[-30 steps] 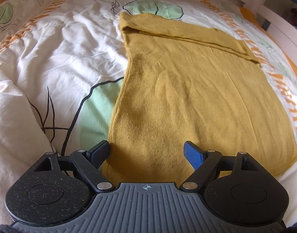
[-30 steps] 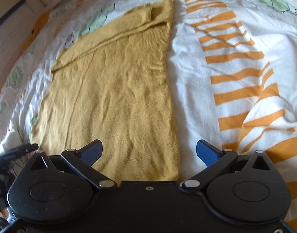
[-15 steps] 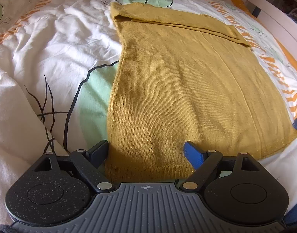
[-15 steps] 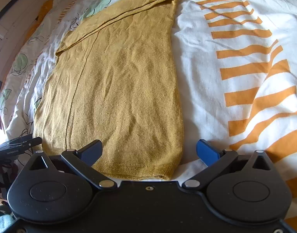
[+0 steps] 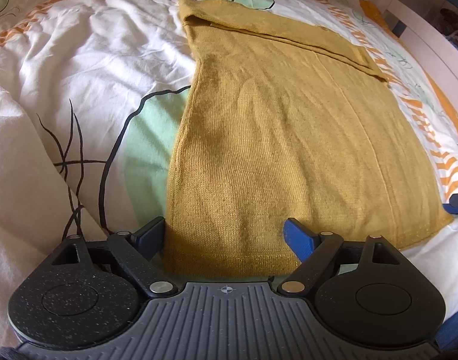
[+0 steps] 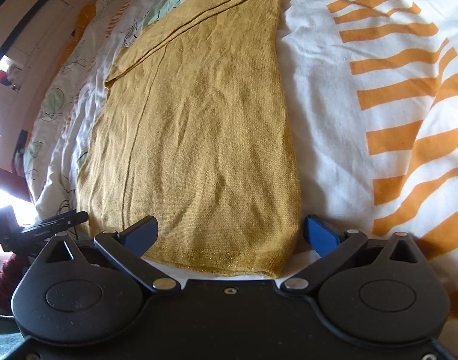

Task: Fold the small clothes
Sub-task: 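Move both open grippers over the sweater toward its hem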

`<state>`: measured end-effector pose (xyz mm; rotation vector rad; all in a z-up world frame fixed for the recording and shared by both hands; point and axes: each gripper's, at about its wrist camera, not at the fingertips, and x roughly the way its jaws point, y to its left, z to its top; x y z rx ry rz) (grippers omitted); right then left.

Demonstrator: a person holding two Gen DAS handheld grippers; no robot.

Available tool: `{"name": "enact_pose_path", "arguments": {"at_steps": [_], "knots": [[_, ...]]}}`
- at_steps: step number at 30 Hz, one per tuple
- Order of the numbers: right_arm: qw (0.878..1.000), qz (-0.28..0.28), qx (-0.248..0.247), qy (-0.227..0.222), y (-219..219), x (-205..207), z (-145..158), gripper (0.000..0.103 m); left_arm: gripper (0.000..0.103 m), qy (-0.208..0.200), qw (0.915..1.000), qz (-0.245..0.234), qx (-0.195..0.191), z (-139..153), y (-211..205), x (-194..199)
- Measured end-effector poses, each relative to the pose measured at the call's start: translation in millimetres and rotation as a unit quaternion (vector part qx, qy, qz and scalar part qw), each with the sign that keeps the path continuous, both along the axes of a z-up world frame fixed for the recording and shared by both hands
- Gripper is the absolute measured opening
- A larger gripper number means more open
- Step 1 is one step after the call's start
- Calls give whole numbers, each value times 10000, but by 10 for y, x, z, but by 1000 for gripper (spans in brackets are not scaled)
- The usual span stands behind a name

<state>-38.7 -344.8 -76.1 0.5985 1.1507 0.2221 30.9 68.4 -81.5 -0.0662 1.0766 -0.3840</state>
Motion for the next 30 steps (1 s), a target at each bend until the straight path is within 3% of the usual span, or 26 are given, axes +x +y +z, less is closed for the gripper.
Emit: {"name": "enact_pose_path", "arguments": {"at_steps": [5, 11, 20, 23, 27, 30], "knots": [[9986, -172, 493, -61, -101, -8, -43, 103, 87, -4, 10000, -26, -72, -4, 10, -7], [9968, -271, 738, -133, -153, -17, -68, 103, 102, 2, 9998, -199, 28, -33, -94, 11], [9928, -340, 1141, -152, -258, -19, -117, 103, 98, -80, 9999, -62, 16, -22, -81, 1], [9912, -368, 1261, -155, -281, -24, -130, 103, 84, -179, 9998, 99, 15, 4, -31, -23], [9909, -370, 1286, -163, -278, -25, -136, 103, 54, -269, 9984, 475, -116, 32, 97, -35], [9908, -376, 1293, -162, -277, -26, -135, 103, 38, -270, 9968, 689, -289, 43, 180, -31]]}}
